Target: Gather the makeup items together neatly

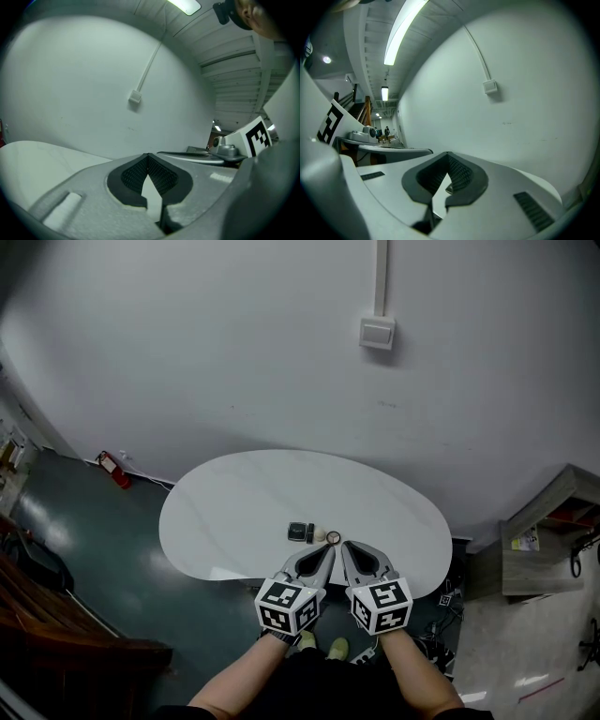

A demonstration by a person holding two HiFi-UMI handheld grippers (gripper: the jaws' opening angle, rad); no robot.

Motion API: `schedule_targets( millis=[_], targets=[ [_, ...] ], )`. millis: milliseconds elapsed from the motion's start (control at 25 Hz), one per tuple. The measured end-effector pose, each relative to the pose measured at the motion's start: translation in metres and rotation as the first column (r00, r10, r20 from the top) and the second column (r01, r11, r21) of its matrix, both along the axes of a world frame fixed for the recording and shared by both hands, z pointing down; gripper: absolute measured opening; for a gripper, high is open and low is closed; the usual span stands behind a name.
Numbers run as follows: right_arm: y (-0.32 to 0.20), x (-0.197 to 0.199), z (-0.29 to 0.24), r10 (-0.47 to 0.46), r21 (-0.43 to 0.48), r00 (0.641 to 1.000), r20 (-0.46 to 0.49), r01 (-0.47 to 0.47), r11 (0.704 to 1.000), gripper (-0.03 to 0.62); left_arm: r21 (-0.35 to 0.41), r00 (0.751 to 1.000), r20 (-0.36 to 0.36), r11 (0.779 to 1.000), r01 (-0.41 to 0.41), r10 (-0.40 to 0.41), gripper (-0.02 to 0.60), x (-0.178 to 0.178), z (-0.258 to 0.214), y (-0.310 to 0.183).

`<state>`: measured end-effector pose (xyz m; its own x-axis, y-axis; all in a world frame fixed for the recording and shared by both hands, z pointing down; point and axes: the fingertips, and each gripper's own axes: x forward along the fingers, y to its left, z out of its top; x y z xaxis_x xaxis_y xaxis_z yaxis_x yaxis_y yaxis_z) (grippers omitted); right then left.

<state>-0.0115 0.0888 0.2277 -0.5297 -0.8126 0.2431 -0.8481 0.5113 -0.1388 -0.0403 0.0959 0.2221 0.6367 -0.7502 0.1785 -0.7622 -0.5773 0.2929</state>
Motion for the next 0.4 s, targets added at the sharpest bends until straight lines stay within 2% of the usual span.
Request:
schedule_targets(
  millis=[400],
  targets=[
    [-0.007, 0.014, -0.003, -0.024, 0.013, 1.0, 0.01, 0.024, 1.0, 0.014, 0.013, 1.0, 0.012, 1.0, 0.027, -0.027, 0.008, 0.015, -0.003, -0.008]
  ],
)
